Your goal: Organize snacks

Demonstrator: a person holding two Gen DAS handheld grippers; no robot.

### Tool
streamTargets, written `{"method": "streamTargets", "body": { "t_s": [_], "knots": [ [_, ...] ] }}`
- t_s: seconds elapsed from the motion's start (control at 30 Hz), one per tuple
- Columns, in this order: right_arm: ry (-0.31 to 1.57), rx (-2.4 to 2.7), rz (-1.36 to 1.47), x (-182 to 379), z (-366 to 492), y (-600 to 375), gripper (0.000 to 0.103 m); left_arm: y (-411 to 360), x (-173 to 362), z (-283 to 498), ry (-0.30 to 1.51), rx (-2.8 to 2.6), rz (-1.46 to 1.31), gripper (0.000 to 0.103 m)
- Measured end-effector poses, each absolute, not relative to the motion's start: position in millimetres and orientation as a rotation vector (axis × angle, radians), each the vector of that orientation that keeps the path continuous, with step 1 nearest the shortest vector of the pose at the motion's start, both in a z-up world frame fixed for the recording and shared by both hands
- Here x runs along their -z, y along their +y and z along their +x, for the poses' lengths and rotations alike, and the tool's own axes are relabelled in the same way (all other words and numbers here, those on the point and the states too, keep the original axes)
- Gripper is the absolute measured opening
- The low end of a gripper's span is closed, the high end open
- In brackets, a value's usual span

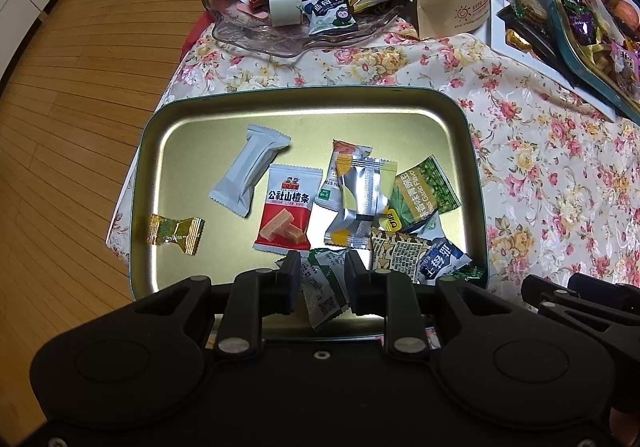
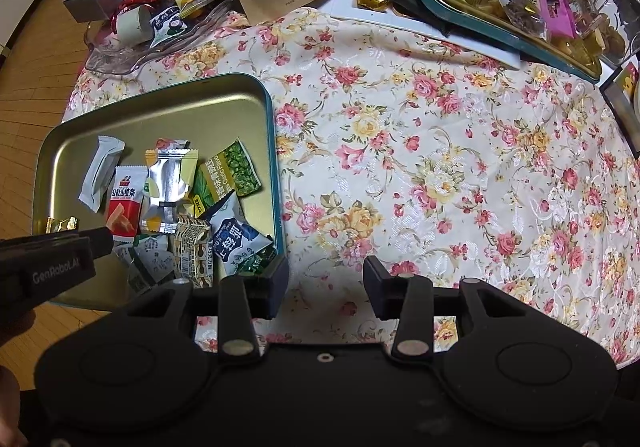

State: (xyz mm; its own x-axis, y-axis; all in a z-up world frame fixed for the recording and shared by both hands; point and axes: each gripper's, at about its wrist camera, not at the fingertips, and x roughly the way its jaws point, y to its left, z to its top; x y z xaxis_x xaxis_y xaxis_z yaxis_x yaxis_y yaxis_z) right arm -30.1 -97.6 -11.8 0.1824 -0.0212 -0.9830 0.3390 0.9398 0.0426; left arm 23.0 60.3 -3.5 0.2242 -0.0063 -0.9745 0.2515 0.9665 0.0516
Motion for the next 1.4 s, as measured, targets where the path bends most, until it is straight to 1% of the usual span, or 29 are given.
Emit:
{"method": "streamTargets", "body": {
  "t_s": [1.4],
  "knots": [
    [1.373,0.254,0.276,11.7,-29.7,-96.2,0.044,58.6,6.2,22.3,1.345,0.183,0.231,0.034]
  ]
}}
